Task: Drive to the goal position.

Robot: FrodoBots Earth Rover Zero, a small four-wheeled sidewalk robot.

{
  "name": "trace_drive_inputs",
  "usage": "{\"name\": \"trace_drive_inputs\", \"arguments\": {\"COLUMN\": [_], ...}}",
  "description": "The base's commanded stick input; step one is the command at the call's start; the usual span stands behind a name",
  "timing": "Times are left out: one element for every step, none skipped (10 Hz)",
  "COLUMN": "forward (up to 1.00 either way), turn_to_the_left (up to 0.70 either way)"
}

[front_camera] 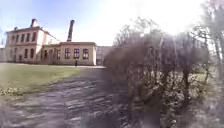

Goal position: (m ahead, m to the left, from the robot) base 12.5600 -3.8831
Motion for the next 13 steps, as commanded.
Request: {"name": "trace_drive_inputs", "arguments": {"forward": [0.85, 0.85, 0.85, 0.85, 0.85, 0.85, 0.85, 0.85, 0.85, 0.85, 0.85, 0.85, 0.85], "turn_to_the_left": [0.00, 0.00, 0.00, 0.00, 0.00, 0.00, 0.17, 0.34, 0.34, 0.34, 0.34, 0.34, 0.30]}}
